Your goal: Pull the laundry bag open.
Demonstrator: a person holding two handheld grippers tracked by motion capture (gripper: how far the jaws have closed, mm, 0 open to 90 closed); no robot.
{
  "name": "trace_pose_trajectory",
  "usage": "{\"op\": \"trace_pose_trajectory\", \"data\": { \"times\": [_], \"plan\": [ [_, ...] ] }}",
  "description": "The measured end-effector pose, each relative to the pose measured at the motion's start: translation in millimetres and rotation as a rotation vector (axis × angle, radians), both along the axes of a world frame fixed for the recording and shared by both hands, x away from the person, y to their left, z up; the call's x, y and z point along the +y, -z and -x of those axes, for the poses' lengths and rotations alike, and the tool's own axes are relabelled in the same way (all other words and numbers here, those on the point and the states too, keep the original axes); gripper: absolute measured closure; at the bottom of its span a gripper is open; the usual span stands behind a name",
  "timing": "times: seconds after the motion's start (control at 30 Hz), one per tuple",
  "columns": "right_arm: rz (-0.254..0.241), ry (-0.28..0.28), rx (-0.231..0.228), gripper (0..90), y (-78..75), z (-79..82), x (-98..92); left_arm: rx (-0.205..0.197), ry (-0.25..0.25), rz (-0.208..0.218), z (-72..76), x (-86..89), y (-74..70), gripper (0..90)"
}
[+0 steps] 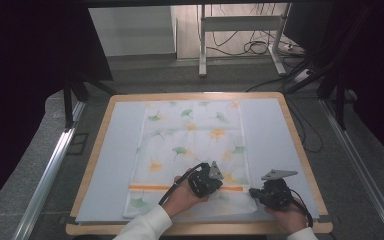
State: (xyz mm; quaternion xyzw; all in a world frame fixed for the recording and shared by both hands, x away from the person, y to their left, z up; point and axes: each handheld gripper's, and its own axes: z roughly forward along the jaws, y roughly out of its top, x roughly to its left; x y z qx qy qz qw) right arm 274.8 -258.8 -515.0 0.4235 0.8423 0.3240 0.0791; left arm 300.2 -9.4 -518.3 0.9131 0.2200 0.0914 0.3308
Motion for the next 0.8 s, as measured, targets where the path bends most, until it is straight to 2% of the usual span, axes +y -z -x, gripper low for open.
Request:
{"op": "trace_pose_trajectory", "data": {
  "times": [0.8],
  "plan": [
    [-0.004, -0.004, 0.003, 89.6, 0.1, -0.3, -0.8, 0.02, -0.024, 0.017, 0.9, 19.1, 1.5, 90.0]
  ]
}}
